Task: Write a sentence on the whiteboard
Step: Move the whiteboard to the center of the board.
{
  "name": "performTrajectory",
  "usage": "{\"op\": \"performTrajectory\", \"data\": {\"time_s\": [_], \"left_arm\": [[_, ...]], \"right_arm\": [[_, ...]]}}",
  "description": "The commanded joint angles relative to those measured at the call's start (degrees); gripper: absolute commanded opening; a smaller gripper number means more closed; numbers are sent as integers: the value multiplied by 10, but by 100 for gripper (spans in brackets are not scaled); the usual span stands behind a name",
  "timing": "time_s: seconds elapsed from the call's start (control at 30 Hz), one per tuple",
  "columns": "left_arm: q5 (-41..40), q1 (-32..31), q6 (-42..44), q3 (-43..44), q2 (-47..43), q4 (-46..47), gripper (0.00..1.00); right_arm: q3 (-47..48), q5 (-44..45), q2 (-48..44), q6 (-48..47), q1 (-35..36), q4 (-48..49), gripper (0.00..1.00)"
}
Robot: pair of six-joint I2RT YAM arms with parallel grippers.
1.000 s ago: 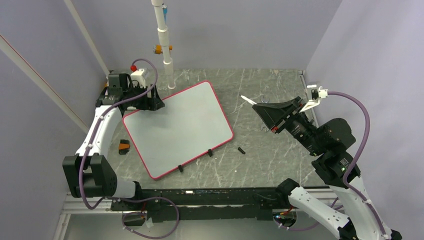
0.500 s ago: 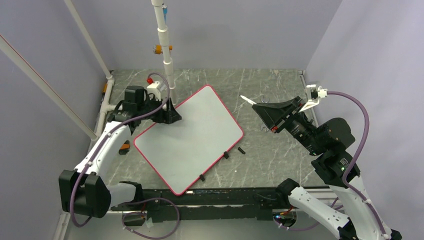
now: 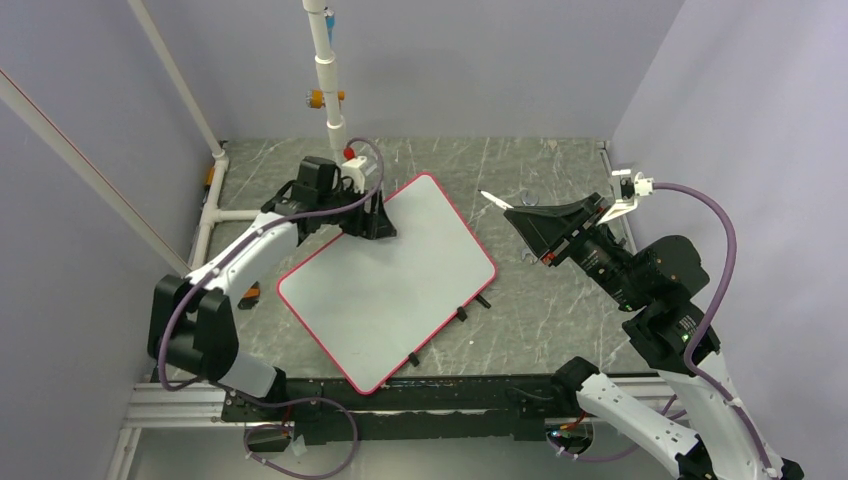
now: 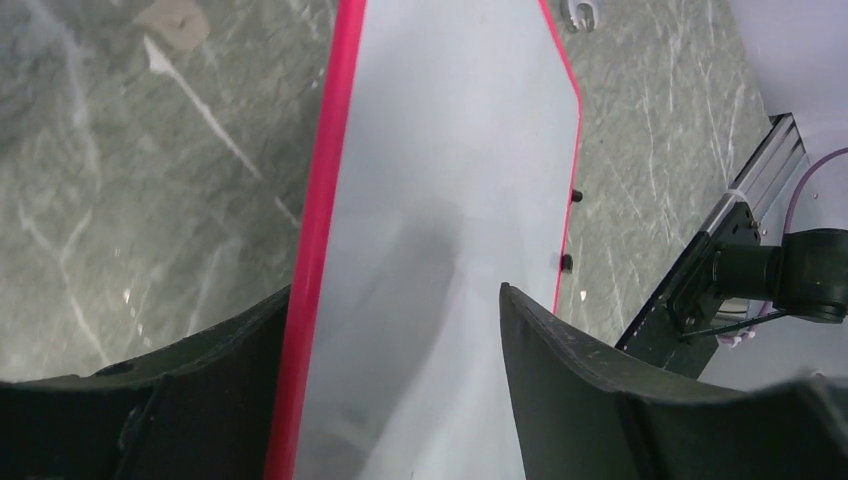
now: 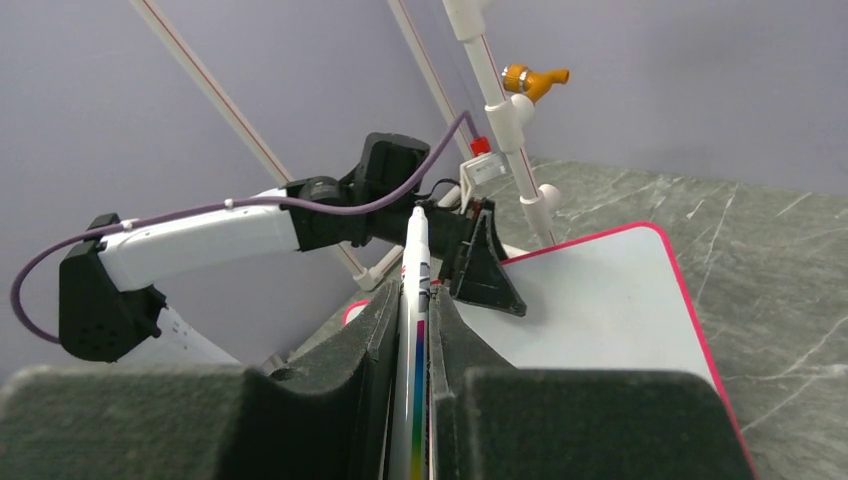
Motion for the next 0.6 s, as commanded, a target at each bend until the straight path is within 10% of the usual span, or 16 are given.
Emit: {"op": "performTrajectory", "data": {"time_s": [0.0,0.57], "left_arm": [[24,-27,23,77,42,27,72],[70,-109,44,370,274,-22,49]], "right_arm": [[3,13,-5,-16,-1,-2,0],[12,38,-4,-53,0,-27,0]]}}
